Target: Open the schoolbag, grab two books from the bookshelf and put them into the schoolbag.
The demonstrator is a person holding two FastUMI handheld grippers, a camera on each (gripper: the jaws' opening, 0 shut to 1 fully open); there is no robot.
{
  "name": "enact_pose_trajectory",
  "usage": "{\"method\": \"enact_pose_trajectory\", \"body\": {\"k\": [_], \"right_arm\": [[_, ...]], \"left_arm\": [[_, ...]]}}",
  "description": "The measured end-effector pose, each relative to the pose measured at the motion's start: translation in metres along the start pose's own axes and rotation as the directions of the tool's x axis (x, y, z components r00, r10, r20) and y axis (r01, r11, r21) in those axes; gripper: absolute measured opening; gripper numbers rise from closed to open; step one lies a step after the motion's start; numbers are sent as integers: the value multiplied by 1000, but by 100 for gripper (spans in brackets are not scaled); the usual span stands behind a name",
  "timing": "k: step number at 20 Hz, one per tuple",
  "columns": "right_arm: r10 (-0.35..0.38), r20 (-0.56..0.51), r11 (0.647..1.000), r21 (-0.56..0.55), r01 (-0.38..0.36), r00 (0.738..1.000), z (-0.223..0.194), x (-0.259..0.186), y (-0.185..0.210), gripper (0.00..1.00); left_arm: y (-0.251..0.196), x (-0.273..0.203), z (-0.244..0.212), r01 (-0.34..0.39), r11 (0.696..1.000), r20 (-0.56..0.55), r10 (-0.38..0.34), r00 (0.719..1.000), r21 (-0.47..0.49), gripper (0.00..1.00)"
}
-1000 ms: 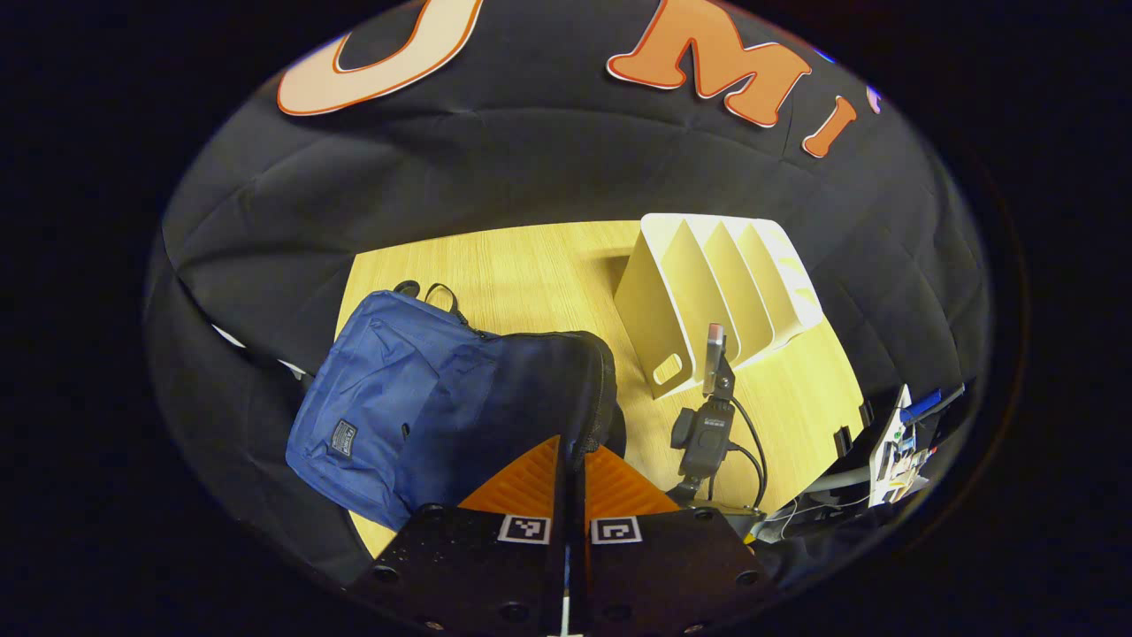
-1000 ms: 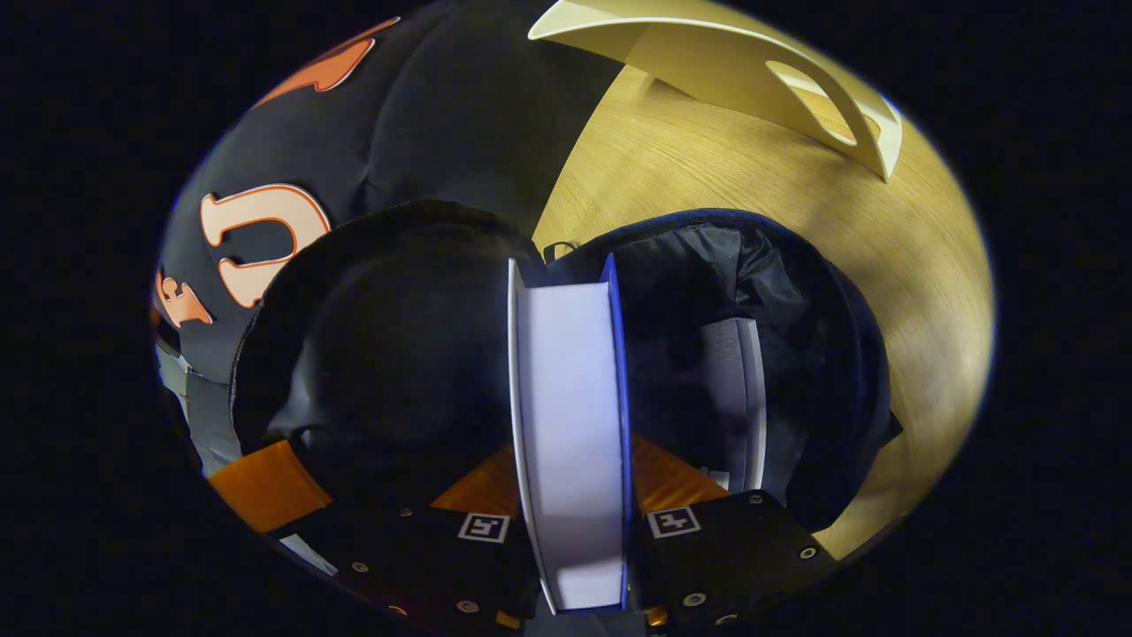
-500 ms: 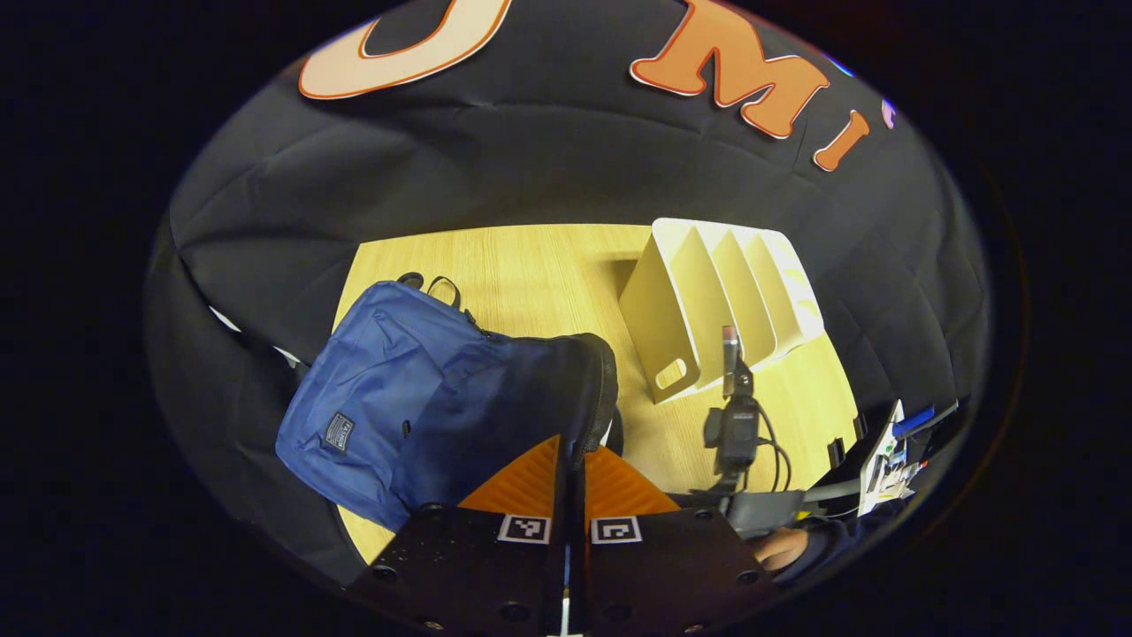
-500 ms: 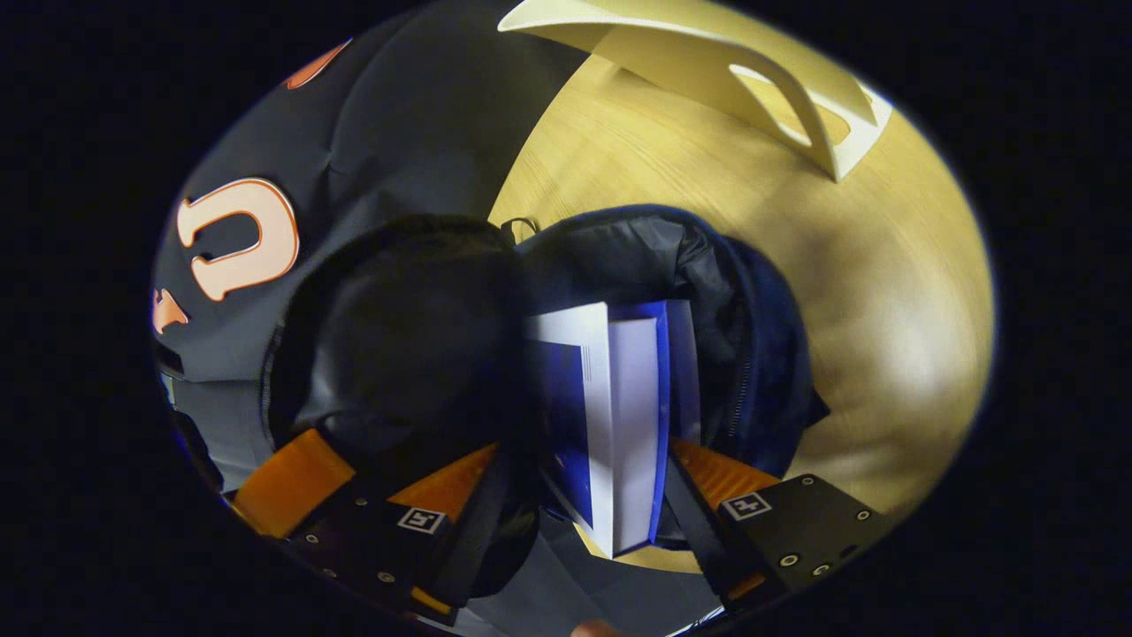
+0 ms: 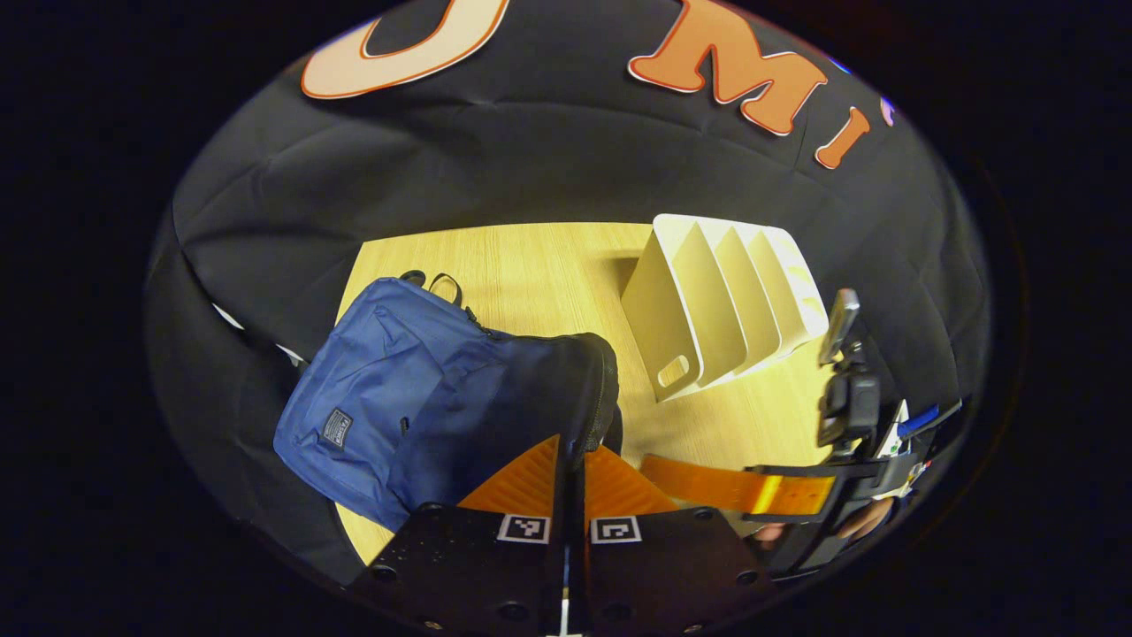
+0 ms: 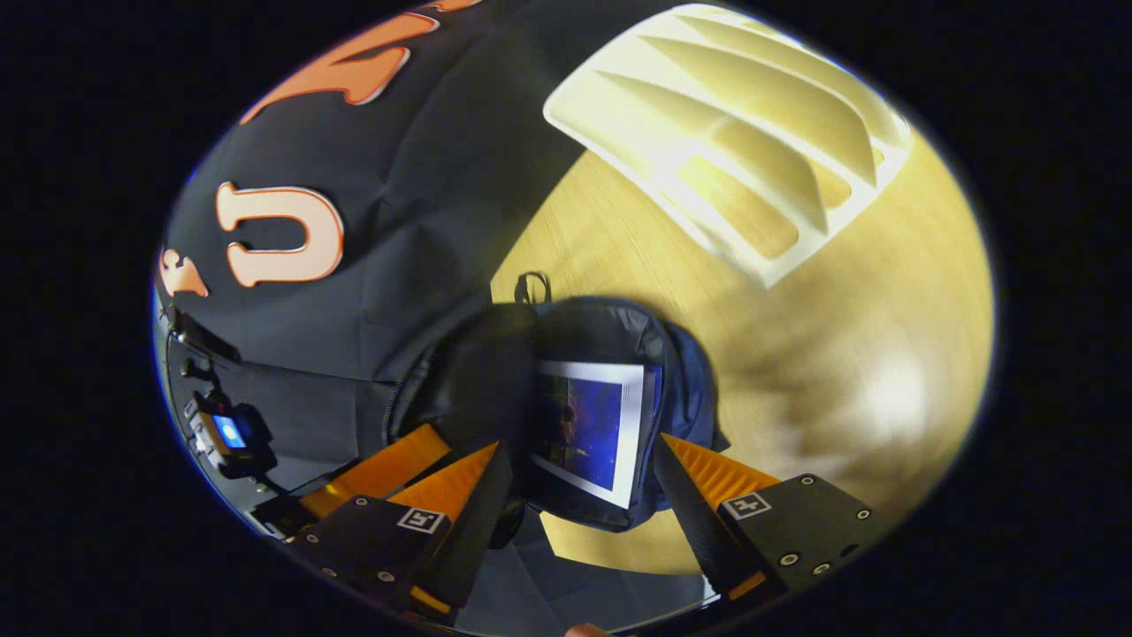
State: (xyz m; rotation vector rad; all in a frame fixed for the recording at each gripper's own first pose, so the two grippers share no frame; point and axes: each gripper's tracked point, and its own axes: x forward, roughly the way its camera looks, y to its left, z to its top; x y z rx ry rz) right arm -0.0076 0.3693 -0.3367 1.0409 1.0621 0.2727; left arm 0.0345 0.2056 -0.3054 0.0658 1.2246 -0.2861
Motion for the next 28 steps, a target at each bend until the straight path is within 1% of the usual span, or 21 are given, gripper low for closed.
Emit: {"method": "enact_pose_trajectory", "body": {"k": [2, 4, 6, 7, 8, 9, 10, 11, 12, 13, 14, 16, 18, 19, 20, 21, 24, 25, 26, 27, 28], "right_arm": [[-26, 103, 995, -90, 35, 994, 32, -29, -7, 97], [-49, 194, 984, -161, 81, 980, 61, -53, -12, 96], [-76, 259, 973, -192, 129, 963, 90, -73, -19, 96], [-80, 291, 968, -205, 144, 953, 103, -82, -23, 96], [-97, 319, 962, -214, 171, 943, 114, -90, -28, 96], [-106, 345, 954, -231, 194, 933, 123, -98, -34, 96], [-125, 368, 942, -246, 227, 921, 134, -105, -42, 96], [-158, 373, 930, -256, 265, 914, 139, -113, -55, 96], [-172, 367, 921, -268, 281, 914, 141, -119, -63, 96], [-176, 376, 917, -273, 291, 910, 148, -124, -66, 96], [-178, 390, 913, -277, 299, 903, 155, -131, -71, 97], [-181, 412, 907, -280, 313, 893, 167, -147, -79, 97], [-180, 429, 896, -301, 328, 885, 179, -157, -85, 97], [-180, 431, 891, -309, 333, 884, 183, -162, -88, 97], [-177, 436, 890, -311, 332, 882, 188, -167, -90, 97], [-173, 441, 891, -311, 331, 881, 192, -170, -92, 97], [-162, 466, 880, -331, 341, 870, 203, -183, -94, 97], [-160, 479, 870, -345, 353, 863, 206, -189, -95, 97], [-158, 492, 859, -360, 365, 856, 210, -194, -95, 97], [-153, 505, 847, -375, 376, 849, 213, -198, -94, 97], [-141, 518, 841, -388, 378, 844, 216, -202, -92, 97]], "left_arm": [[-3, 4, -1, -22, 1000, -2, 22, 1000, 11, 3], [-6, 6, -1, -46, 999, 4, 46, 999, 22, 3], [-9, 8, -1, -74, 997, 7, 74, 997, 31, 2], [-9, 8, -2, -92, 995, 8, 92, 996, 35, 0], [-10, 9, -2, -105, 994, 11, 104, 994, 42, 3], [-12, 10, -3, -120, 992, 15, 119, 993, 48, 0], [-13, 12, -4, -137, 989, 17, 136, 991, 52, 0], [-14, 13, -7, -155, 986, 19, 154, 988, 55, 3], [-17, 13, -7, -168, 984, 26, 166, 986, 61, 5], [-20, 17, -9, -174, 983, 30, 172, 985, 66, 9], [-24, 18, -11, -179, 981, 28, 178, 984, 71, 10], [-34, 20, -13, -183, 981, 36, 180, 983, 71, 14], [-52, 21, -8, -158, 985, 76, 153, 985, 66, 23], [-58, 20, -6, -156, 986, 95, 149, 984, 68, 30], [-63, 20, -4, -161, 984, 108, 152, 983, 76, 35], [-70, 20, -2, -165, 983, 124, 155, 980, 78, 51], [-93, 19, 12, -160, 986, 179, 149, 973, 54, 62], [-102, 18, 15, -159, 987, 203, 147, 968, 41, 61], [-110, 16, 22, -160, 986, 236, 148, 961, 36, 63], [-115, 10, 32, -176, 984, 288, 158, 944, 35, 72], [-119, 4, 44, -193, 980, 353, 167, 920, 40, 75]]}}
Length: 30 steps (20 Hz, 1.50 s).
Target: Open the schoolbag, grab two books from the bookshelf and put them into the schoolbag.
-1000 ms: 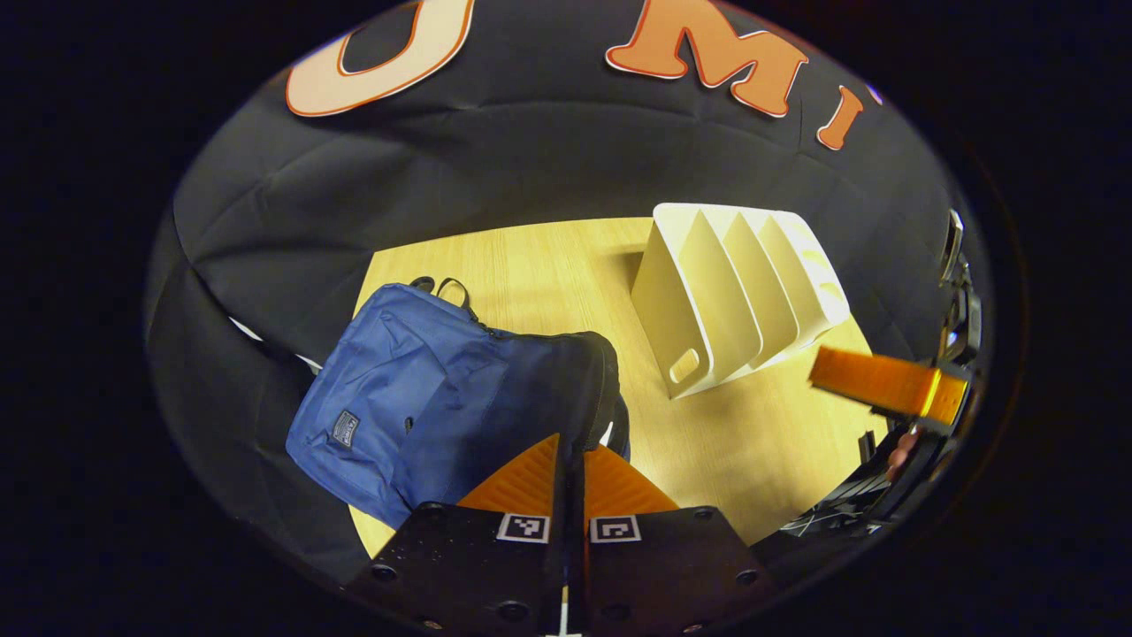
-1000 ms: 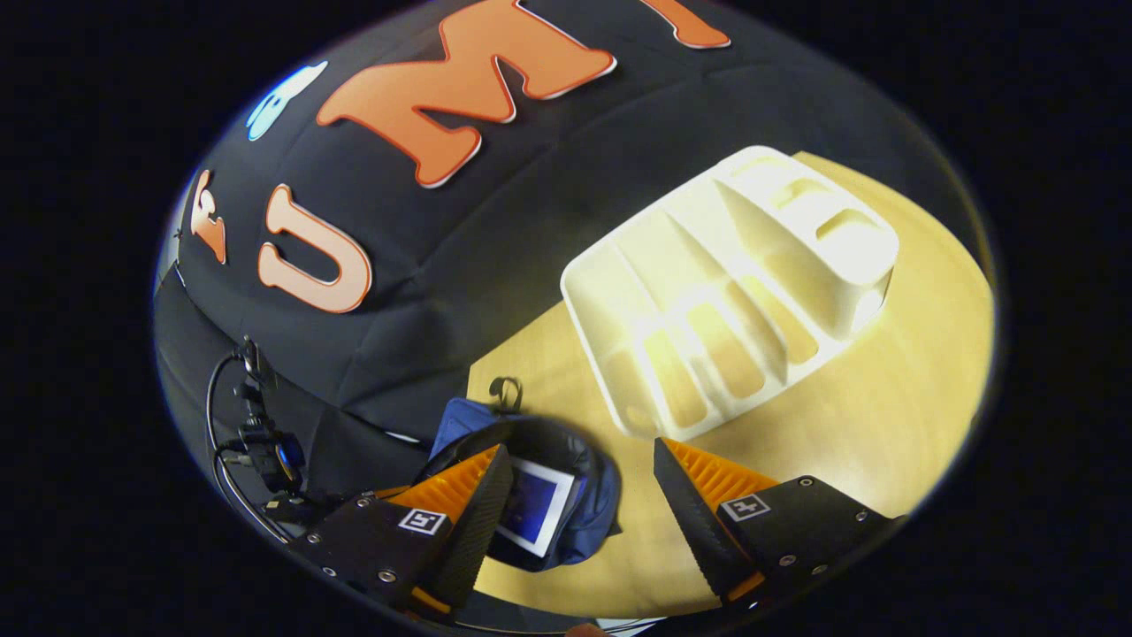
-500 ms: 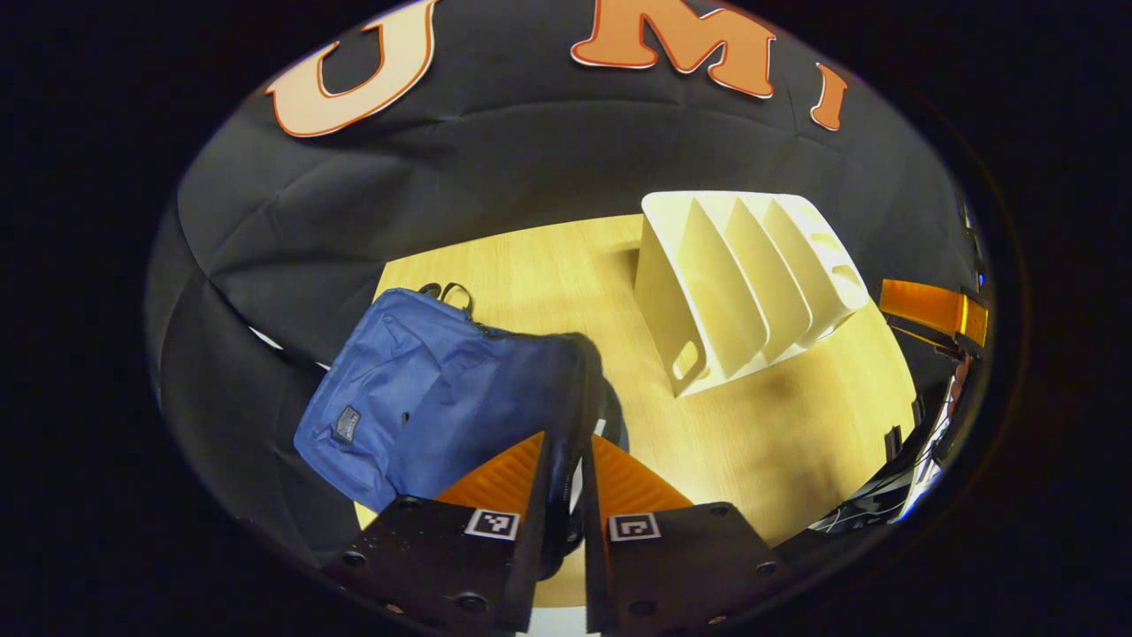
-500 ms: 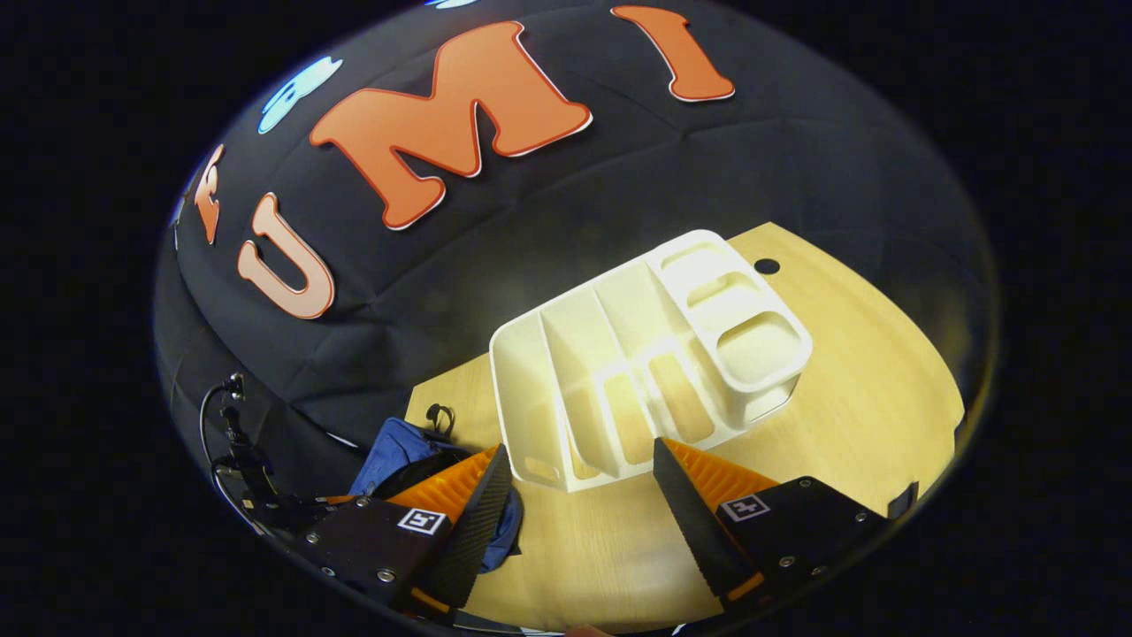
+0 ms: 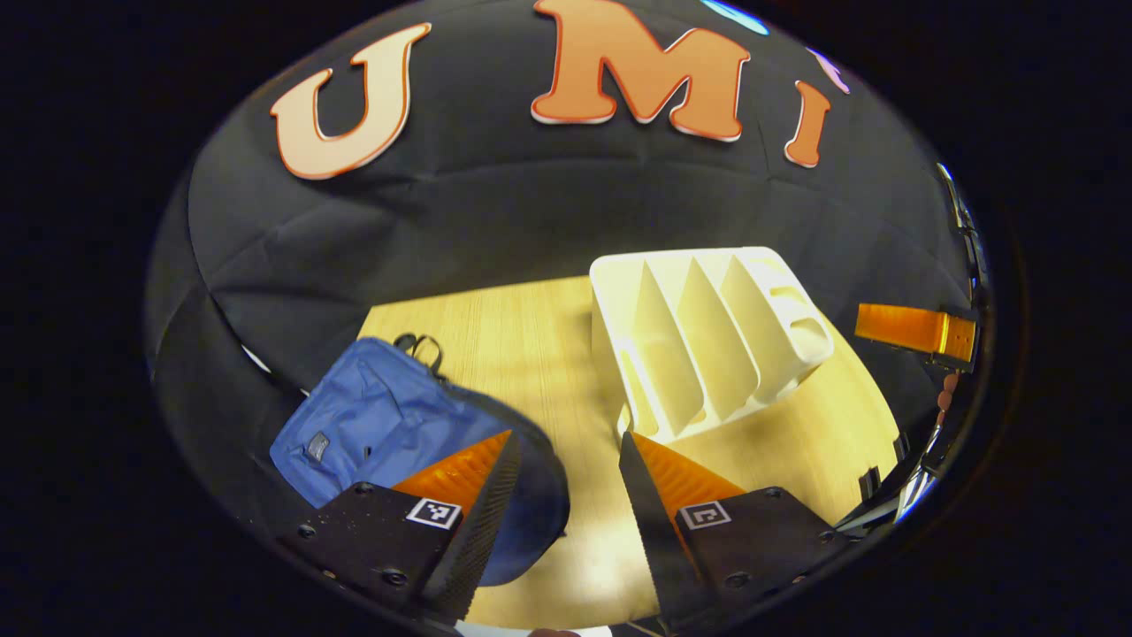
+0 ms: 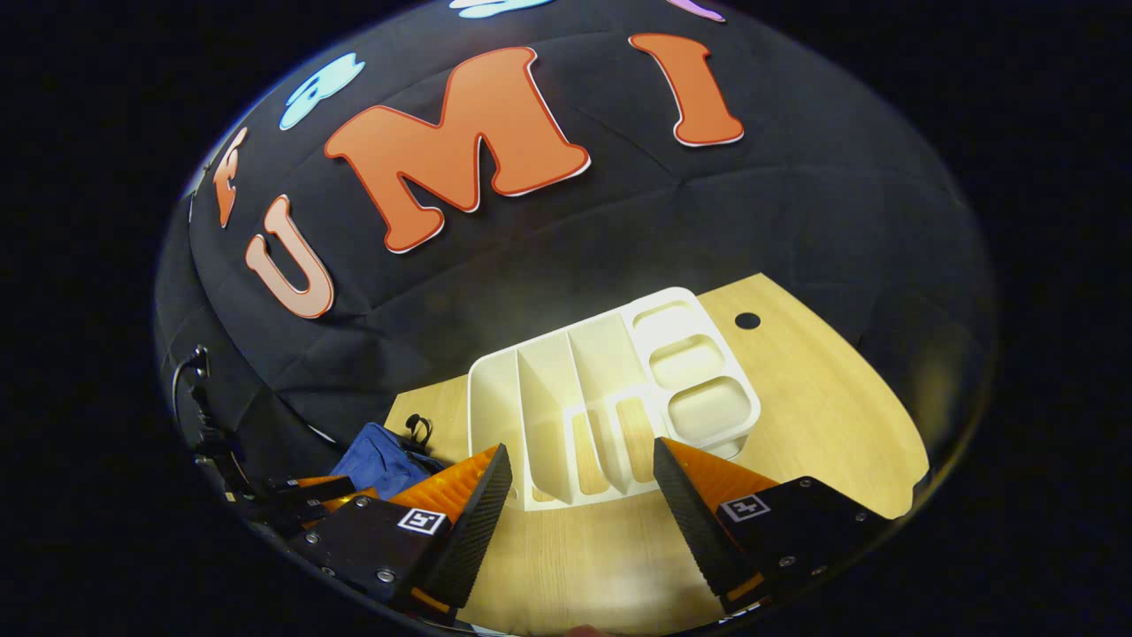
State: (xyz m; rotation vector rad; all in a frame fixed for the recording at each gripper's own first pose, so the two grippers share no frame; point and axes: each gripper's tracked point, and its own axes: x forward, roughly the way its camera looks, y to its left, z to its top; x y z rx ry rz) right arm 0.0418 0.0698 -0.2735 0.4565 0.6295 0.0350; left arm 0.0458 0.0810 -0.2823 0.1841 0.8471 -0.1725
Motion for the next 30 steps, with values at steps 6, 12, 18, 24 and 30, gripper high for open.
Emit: {"method": "enact_pose_trajectory", "body": {"k": [6, 12, 18, 24, 30], "right_arm": [[-8, 111, 995, -96, 19, 994, 29, -16, -10, 96], [57, 241, 987, -160, -18, 969, 58, -48, 11, 96], [55, 395, 968, -248, 48, 917, 82, -78, 19, 100], [49, 425, 959, -274, 77, 904, 73, -87, 23, 96], [78, 422, 946, -317, 67, 903, 61, -94, 33, 96]], "left_arm": [[-48, -38, 70, 3, 1000, 307, -5, 952, 7, 81], [-86, -75, 111, 62, 998, 540, -38, 841, -26, 81], [-103, -107, 145, 55, 998, 688, -32, 725, -12, 90], [-104, -124, 133, 41, 997, 700, 19, 714, -68, 90], [-99, -133, 126, 25, 995, 708, 47, 704, -92, 90]]}}
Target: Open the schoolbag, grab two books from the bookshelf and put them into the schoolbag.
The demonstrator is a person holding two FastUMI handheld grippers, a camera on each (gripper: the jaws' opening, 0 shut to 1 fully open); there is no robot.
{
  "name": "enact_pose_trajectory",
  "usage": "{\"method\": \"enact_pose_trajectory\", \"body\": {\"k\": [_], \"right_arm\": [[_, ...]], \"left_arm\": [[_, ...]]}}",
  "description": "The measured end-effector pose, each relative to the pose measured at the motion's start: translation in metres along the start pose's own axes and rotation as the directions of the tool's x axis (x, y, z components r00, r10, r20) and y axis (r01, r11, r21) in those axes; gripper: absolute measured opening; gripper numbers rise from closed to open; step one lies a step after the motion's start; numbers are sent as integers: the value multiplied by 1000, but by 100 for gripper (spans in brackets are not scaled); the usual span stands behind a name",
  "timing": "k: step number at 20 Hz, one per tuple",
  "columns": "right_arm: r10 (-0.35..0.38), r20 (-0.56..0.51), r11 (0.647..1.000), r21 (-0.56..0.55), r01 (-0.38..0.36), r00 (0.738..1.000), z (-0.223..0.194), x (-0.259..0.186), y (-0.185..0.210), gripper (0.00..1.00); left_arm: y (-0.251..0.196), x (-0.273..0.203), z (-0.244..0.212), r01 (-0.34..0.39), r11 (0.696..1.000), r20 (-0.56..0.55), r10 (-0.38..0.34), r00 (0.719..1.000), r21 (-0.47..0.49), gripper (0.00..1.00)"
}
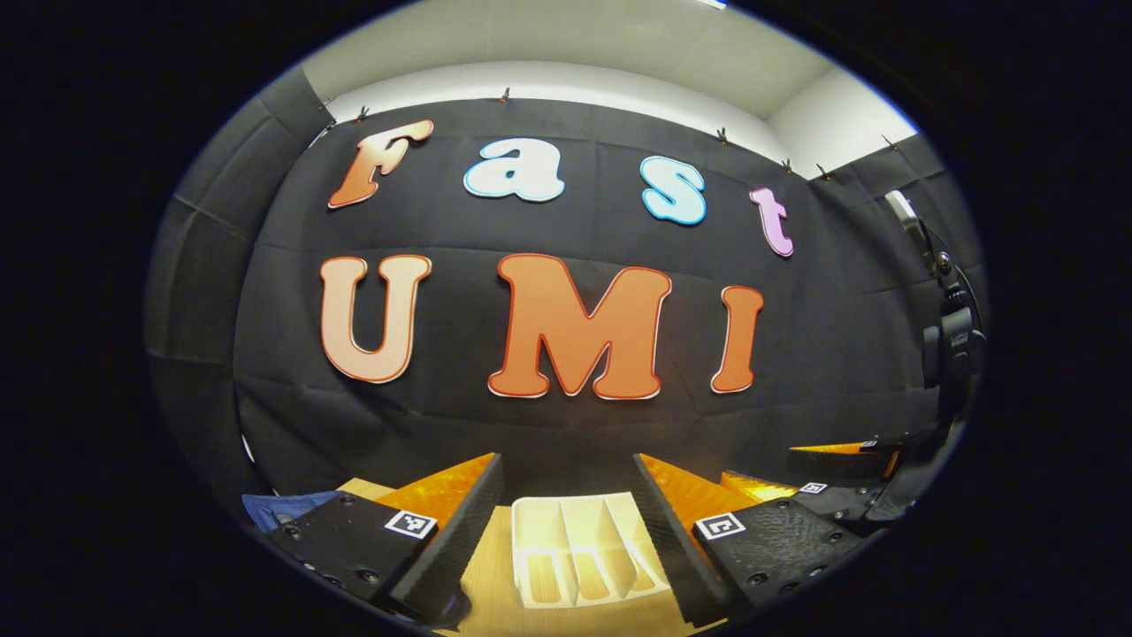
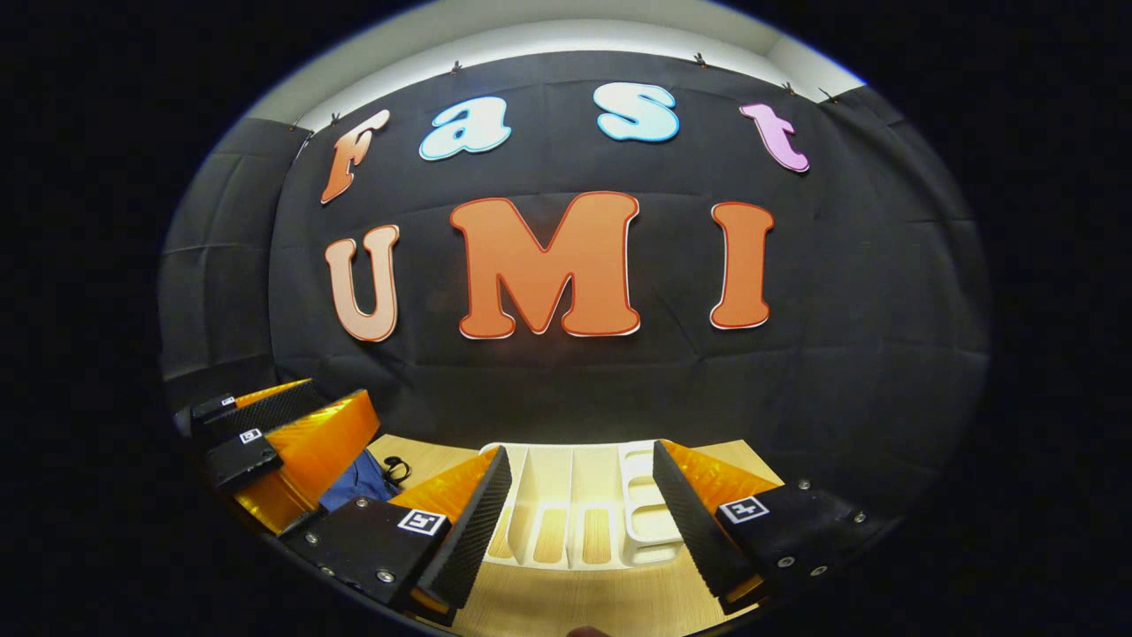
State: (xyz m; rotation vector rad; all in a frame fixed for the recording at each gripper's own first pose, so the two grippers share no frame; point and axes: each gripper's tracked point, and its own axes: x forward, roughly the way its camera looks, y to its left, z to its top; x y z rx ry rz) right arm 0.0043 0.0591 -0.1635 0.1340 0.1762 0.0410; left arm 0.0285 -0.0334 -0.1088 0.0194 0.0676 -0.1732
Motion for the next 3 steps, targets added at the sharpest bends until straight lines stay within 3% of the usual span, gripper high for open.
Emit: {"method": "enact_pose_trajectory", "body": {"k": [3], "right_arm": [[20, 8, 1000, -4, -20, 1000, 0, 0, 4, 96]], "left_arm": [[3, -4, -2, -13, 1000, -2, 13, 1000, 10, 90]]}}
